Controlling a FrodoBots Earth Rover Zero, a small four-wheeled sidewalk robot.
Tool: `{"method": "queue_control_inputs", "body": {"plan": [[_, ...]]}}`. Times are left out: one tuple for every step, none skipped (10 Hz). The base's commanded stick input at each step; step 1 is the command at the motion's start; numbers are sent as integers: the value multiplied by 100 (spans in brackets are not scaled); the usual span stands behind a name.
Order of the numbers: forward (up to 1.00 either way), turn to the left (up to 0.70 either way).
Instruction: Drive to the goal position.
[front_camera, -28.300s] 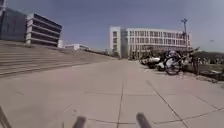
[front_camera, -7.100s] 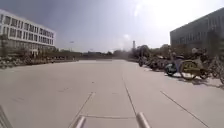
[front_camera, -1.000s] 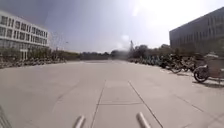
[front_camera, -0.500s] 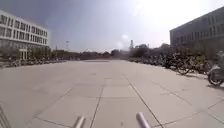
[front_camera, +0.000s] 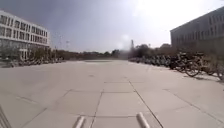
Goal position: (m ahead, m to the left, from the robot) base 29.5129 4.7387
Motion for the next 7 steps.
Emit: {"method": "queue_control_inputs", "body": {"plan": [[100,0],[100,-2],[100,-35],[100,-38],[100,0],[100,0],[100,0]]}}
